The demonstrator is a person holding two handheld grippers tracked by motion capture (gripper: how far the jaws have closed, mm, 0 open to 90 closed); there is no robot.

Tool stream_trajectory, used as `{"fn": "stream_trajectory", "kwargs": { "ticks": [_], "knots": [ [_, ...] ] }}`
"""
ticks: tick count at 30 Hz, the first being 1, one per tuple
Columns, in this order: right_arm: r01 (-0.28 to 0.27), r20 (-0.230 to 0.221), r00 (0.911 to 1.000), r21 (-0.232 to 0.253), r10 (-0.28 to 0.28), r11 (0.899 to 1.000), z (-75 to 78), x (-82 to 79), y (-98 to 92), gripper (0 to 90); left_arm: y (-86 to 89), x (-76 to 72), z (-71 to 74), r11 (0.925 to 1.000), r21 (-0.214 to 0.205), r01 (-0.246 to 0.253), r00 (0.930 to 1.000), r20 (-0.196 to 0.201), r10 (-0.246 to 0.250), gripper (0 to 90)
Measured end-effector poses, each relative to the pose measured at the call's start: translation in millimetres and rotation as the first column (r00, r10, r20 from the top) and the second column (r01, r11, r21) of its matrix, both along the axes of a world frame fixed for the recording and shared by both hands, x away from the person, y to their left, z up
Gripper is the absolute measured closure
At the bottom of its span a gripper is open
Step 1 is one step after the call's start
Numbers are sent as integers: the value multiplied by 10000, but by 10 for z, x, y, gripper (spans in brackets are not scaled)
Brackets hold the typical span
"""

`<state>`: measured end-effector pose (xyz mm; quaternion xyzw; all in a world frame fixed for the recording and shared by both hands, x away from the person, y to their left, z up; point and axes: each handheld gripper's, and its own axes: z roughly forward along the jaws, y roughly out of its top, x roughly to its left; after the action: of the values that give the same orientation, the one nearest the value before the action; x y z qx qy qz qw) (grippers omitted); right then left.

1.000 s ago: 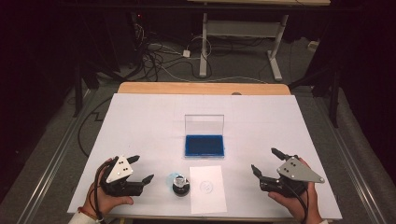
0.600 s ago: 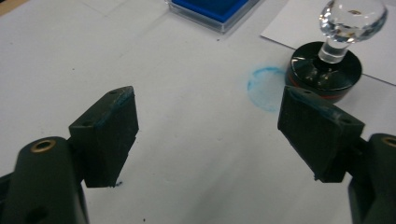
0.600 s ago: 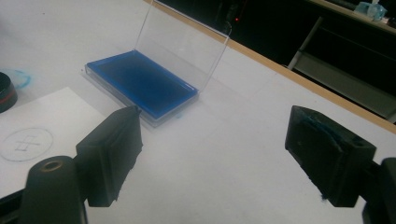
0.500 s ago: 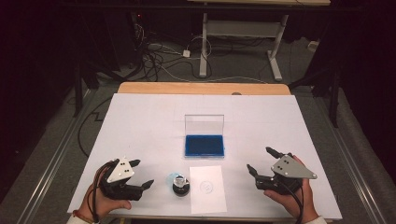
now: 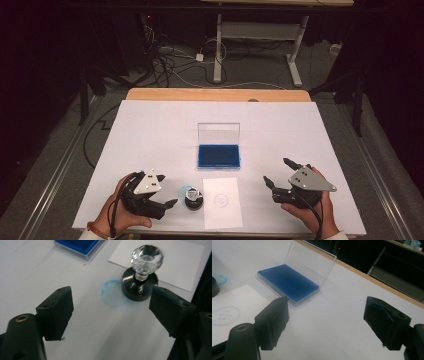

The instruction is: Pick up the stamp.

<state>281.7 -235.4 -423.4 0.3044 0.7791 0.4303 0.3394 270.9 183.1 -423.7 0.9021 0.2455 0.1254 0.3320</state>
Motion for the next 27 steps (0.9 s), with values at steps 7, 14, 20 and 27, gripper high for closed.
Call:
{"fn": "stream_trajectory", "kwargs": {
  "ticks": [7, 14, 20, 27],
  "knots": [
    [17, -99, 9999, -113, -18, 9999, -21, 8, 16, 205, -365, 60, -67, 9965, 459, 695, 9973, -277, -683, 191],
    [-55, -162, 9999, -251, 51, 9997, -37, 8, 27, 206, -537, 147, -105, 9940, 549, 951, 9945, -482, -925, 192],
    [-108, -213, 9997, -264, 103, 9996, -48, 8, 33, 217, -598, 238, -127, 9898, 1030, 986, 9941, -544, -934, 237],
    [-104, -249, 9996, -325, 96, 9994, -57, 12, 40, 221, -624, 274, -121, 9873, 1180, 1067, 9932, -601, -1002, 371]
  ]
}}
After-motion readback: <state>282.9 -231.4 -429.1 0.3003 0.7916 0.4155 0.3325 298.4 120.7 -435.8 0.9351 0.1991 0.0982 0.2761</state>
